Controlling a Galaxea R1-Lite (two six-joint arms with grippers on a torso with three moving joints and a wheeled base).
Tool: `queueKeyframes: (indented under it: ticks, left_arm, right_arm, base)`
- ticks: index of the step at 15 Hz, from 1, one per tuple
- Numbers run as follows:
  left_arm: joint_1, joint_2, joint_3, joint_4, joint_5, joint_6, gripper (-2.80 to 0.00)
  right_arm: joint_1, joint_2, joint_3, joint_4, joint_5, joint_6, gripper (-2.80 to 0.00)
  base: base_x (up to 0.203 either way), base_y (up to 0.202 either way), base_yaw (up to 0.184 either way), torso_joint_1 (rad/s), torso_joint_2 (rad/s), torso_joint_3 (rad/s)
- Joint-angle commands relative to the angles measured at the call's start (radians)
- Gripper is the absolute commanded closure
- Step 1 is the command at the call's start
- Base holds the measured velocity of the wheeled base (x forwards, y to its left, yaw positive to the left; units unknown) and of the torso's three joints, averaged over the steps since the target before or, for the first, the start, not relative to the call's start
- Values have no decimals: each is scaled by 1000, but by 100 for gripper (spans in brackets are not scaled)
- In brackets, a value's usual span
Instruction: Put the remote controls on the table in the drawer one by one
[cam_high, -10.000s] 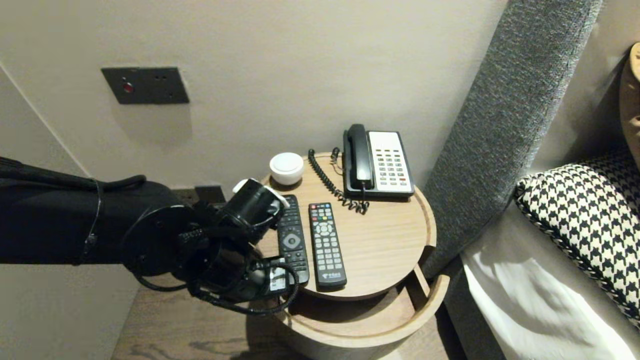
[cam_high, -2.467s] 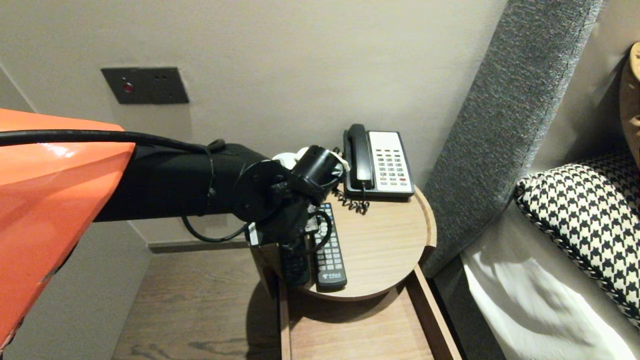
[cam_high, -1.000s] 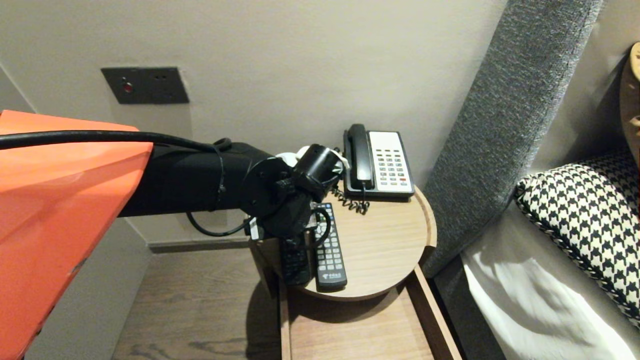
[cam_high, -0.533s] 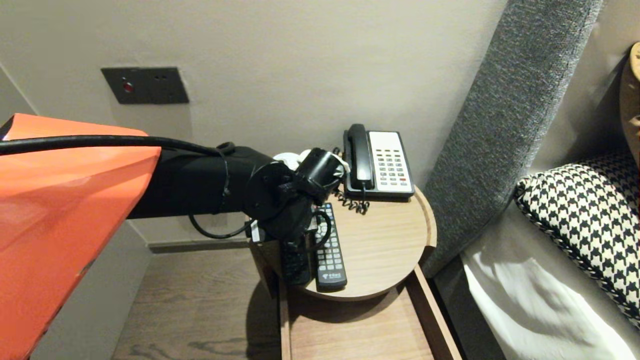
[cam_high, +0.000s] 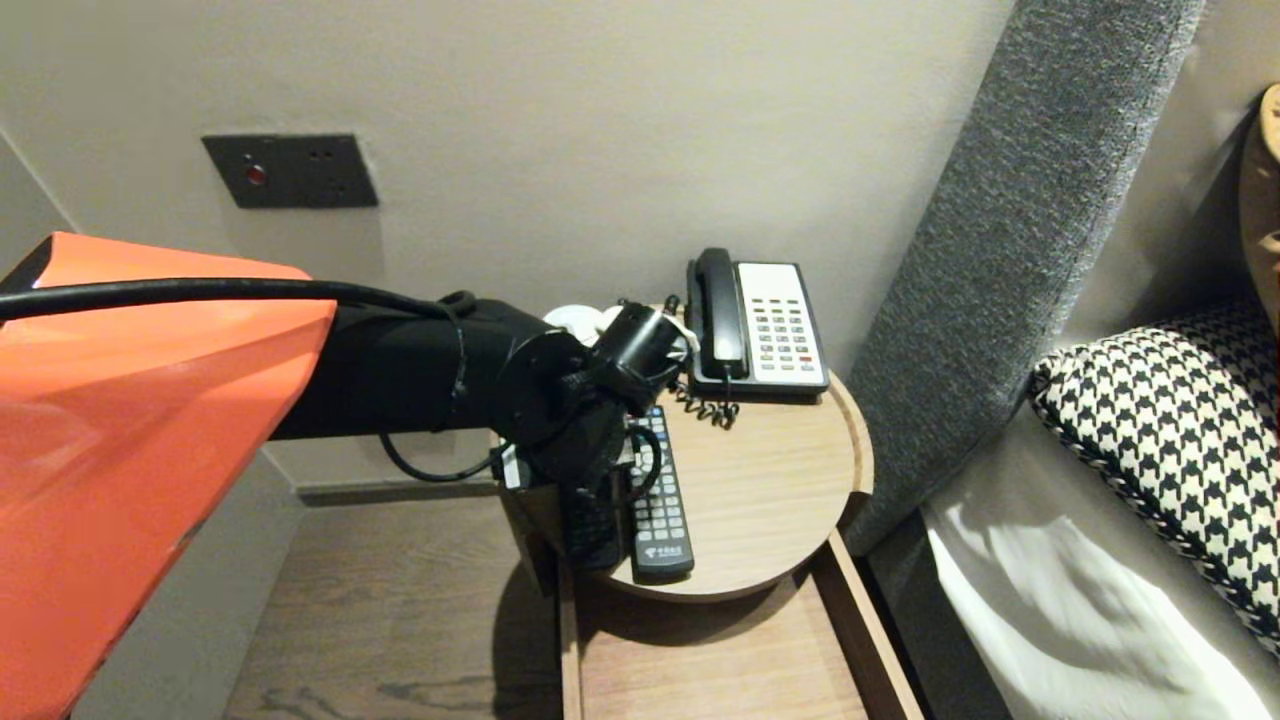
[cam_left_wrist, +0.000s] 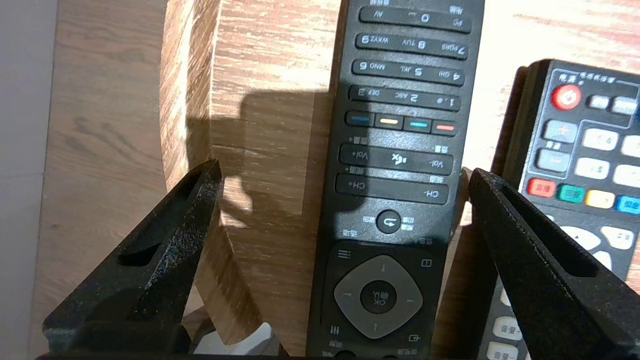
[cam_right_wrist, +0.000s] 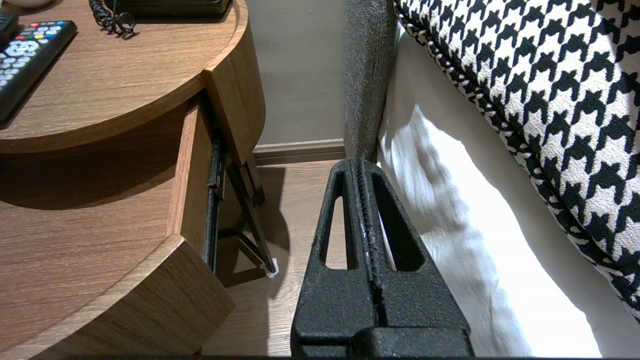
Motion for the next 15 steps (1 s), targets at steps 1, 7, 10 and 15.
queueKeyframes:
  ticks: [1, 7, 10, 15]
  left_arm:
    - [2, 1, 4, 3, 4, -9, -280]
    - [2, 3, 11, 0, 2, -17, 0]
    - [1, 1, 11, 0, 2, -33, 0]
    - [0, -23, 4, 3, 4, -48, 0]
  right_arm:
    - [0, 1, 40, -1, 0, 0, 0]
    - [1, 1, 40, -1, 0, 0, 0]
    - [1, 1, 40, -1, 0, 0, 0]
    - [1, 1, 40, -1, 0, 0, 0]
  base:
    - [0, 0, 0, 0, 0, 0]
    - [0, 0, 0, 0, 0, 0]
    - [0, 0, 0, 0, 0, 0]
    - [0, 0, 0, 0, 0, 0]
